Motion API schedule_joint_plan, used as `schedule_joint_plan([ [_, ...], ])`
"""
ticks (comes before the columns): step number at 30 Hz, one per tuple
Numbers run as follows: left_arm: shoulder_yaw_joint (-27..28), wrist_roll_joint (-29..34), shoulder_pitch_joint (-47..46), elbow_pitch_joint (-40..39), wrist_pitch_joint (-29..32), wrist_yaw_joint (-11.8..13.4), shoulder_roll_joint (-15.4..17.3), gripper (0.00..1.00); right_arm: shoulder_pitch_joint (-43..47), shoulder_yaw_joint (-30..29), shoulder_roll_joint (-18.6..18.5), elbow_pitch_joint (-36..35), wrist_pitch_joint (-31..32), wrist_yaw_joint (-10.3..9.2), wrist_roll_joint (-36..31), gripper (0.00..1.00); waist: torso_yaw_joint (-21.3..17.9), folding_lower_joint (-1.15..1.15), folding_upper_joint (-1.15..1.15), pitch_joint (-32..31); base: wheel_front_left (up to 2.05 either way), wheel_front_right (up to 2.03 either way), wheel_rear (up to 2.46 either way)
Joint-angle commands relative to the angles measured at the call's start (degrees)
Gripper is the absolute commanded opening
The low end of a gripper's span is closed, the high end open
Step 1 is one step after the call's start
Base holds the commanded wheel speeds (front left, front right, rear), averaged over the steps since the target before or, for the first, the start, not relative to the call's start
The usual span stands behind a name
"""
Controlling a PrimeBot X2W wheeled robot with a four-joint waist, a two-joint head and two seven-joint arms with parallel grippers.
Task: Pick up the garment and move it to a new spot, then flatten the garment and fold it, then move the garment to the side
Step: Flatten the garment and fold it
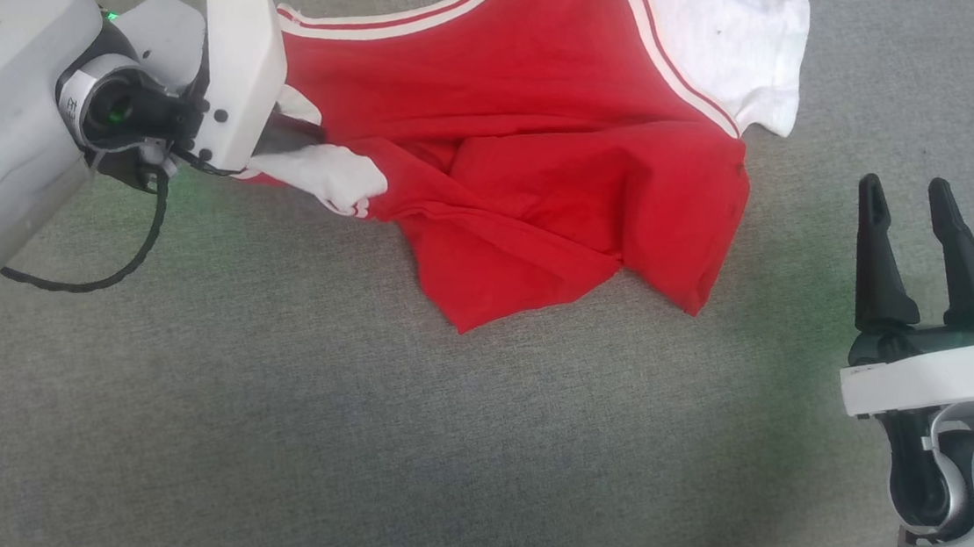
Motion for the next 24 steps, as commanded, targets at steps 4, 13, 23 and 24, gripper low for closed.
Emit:
schedule_joint_plan([
  [4, 0.49, 0.02, 1.37, -0.26, -1.13, -0.97, -0.06, 0.0, -0.63, -0.76, -0.1, 0.48, -0.64, 0.03, 0.3, 1.0, 0.58, 0.0, 0.0, -0.03, 0.0, 0.0, 0.0],
  [13, 5.47, -3.88, 4.23, -8.48, -11.95, -1.07, 3.93, 0.0, 0.36, -2.27, -1.1, -0.34, 0.96, 0.03, -0.83, 1.0, 5.32, 0.0, 0.0, -3.02, 0.0, 0.0, 0.0],
  [23, 8.87, -9.51, 19.66, -18.21, -26.92, -1.07, 16.44, 0.0, 2.91, -3.49, -1.67, -2.43, 3.99, 0.03, -1.56, 1.0, 8.58, 0.0, 0.0, -6.59, 0.0, 0.0, 0.0],
  [24, 9.16, -10.19, 21.51, -18.71, -28.6, -1.07, 17.1, 0.0, 3.15, -3.66, -1.78, -2.76, 4.45, 0.03, -1.62, 1.0, 8.77, 0.0, 0.0, -6.83, 0.0, 0.0, 0.0],
])
